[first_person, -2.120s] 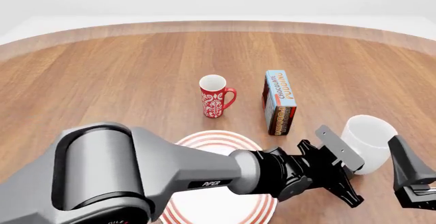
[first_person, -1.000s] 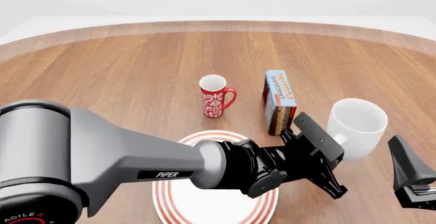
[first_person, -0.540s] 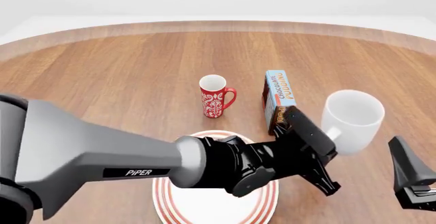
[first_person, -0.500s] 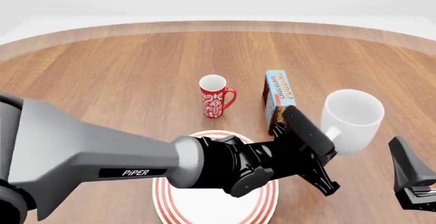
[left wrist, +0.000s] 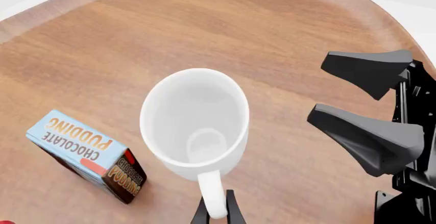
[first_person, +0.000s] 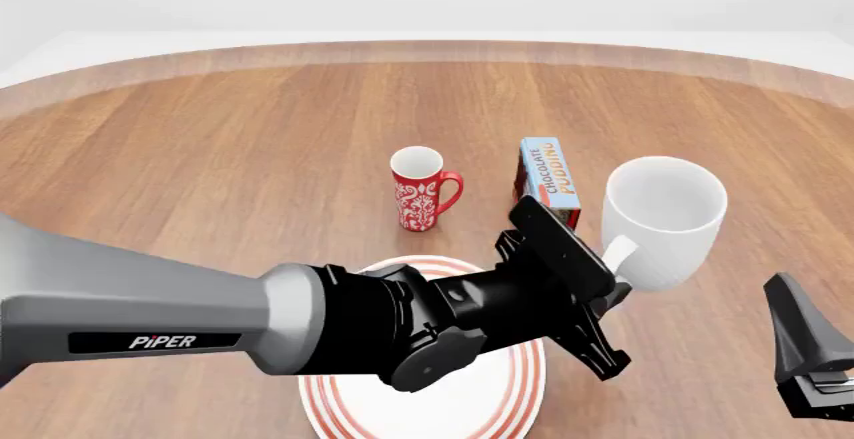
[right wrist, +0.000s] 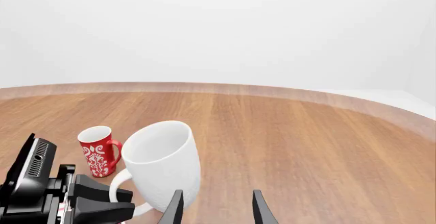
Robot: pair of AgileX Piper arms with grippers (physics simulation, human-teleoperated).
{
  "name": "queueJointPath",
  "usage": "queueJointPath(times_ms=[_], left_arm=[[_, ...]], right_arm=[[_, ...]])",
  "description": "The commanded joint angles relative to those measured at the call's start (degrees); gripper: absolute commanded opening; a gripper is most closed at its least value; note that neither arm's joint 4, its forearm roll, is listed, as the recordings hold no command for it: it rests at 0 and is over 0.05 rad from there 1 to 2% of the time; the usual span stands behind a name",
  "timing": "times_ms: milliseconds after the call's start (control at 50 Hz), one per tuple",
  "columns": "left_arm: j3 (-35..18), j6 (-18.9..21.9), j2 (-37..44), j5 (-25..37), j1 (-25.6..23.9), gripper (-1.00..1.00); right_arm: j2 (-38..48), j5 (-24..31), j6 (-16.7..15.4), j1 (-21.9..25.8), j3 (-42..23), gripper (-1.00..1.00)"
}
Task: Pick up the white mug and put it on the plate, and put the chocolate pudding to the right of the plate.
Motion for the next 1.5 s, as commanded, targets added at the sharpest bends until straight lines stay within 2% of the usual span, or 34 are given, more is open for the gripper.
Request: queueJointPath(times_ms=[20, 580, 1500], left_arm=[[3.71, 0.77, -3.47, -1.49, 1.18, -1.00], [13.75, 5.14, -13.91, -3.54, 4.58, -1.00], [29.78, 6.23, -26.81, -6.19, 9.10, -1.00]], right_arm=[[-0.27, 0.33, -0.11, 0.00, -0.04, 1.00], [-0.25, 0.28, -0.19, 0.11, -0.04, 1.00], [-0.23, 0.21, -0.28, 0.19, -0.05, 1.00]])
